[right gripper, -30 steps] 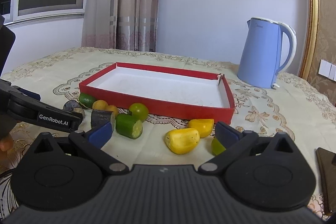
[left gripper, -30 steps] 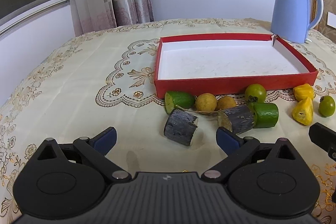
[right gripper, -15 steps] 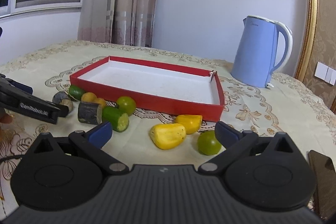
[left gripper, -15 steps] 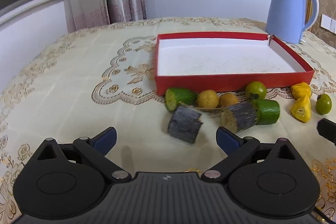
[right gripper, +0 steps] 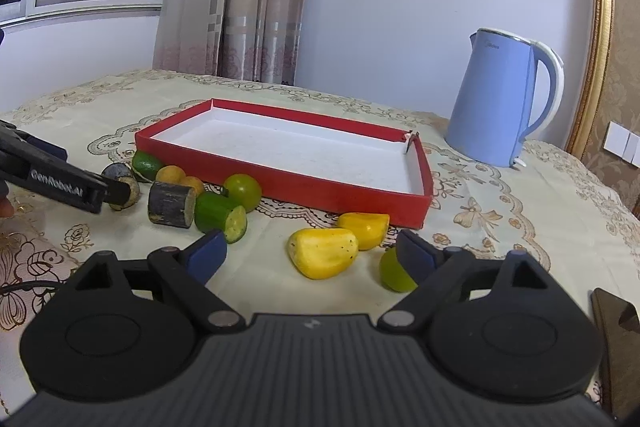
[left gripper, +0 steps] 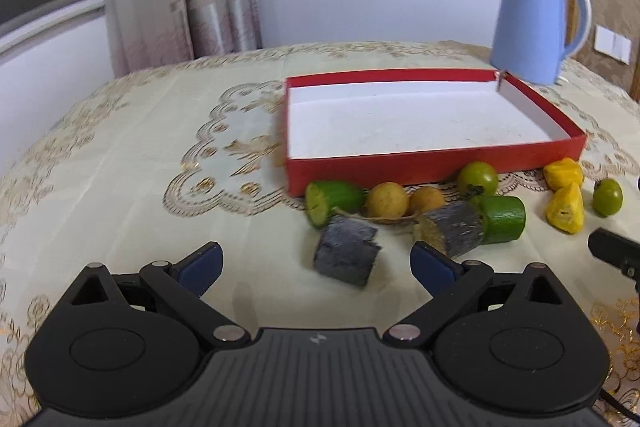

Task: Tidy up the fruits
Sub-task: 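Move the left gripper to the dark wooden log piece and close on it, then lift the log piece with the left gripper while the right gripper grasps the green tomato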

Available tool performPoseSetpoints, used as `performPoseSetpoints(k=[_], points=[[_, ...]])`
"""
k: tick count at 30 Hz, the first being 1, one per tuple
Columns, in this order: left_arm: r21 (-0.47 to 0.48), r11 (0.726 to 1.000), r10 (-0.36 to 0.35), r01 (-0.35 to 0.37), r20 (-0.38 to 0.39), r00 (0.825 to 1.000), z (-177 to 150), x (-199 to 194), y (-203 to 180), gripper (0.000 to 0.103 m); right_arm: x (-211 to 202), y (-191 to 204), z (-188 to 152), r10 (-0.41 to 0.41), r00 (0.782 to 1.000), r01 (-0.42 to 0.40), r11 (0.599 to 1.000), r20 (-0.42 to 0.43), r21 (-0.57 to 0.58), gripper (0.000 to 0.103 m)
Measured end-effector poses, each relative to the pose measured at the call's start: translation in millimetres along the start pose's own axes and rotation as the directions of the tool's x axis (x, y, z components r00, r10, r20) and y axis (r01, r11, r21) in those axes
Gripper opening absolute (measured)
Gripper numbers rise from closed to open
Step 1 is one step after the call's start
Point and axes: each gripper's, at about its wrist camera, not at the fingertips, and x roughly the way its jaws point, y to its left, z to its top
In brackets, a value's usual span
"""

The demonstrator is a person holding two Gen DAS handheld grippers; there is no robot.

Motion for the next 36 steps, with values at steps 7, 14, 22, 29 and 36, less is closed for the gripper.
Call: performPoseSetpoints(k=[7, 14, 22, 29, 36], points=[[-0.026, 0.999, -0.040, 0.038, -0.066, 0.997, 1, 17, 5, 0.052, -1, -3, 0, 0.000, 1.000, 0.000, 1.000, 0.003, 0.018, 0.091], [-0.036, 0.999, -0.038, 0.036, -0.062, 0.997, 1, 15, 8, 0.033, 0, -3, 0, 0.002, 1.000, -0.002, 1.000, 0.009, 0.021, 0.092], [-0.025, 1.000, -0.001, 0.000, -0.057, 0.998, 2, 13, 2, 0.033, 0, -6, -1, -0.002, 1.000, 0.002, 1.000, 0.001, 0.023, 0.092], [-0.023, 0.999, 0.034, -0.035, -0.045, 0.998, 3, 9, 1, 0.033, 2, -15, -3, -0.011, 1.000, 0.011, 1.000, -0.013, 0.025, 0.093], [-0.010, 0.998, 0.063, -0.063, -0.039, 0.997, 4, 9, -1, 0.033, 2, -26, -7, -0.031, 0.999, 0.032, 0.999, -0.025, 0.024, 0.089]])
